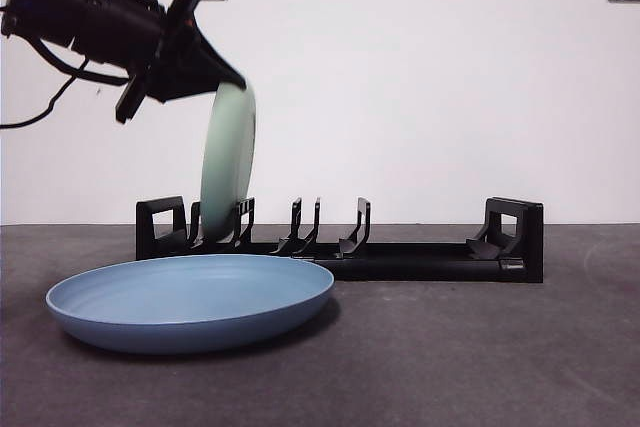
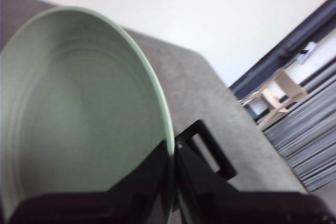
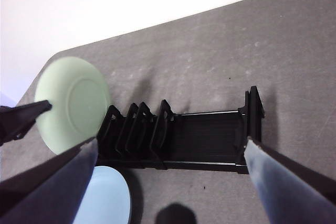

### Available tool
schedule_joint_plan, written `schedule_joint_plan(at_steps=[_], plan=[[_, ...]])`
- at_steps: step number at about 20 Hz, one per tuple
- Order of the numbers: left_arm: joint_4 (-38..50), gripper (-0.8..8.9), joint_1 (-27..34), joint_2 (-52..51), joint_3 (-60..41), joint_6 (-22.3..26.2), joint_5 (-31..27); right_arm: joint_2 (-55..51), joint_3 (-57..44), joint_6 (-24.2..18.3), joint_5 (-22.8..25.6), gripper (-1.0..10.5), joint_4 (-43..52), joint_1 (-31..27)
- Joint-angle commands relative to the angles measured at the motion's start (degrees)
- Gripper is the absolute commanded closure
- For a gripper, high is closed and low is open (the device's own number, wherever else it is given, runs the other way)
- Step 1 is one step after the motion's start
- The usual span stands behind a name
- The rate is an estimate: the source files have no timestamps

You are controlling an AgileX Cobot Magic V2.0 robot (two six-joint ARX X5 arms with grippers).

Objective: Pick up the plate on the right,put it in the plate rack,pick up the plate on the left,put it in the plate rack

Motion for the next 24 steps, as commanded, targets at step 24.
schedule_joint_plan(at_steps=[24], plan=[[-3.04, 4.99, -1.33, -5.03, 0.11, 10.51, 4.74, 3.96, 0.11, -0.42, -1.88, 4.8, -0.46, 0.24]])
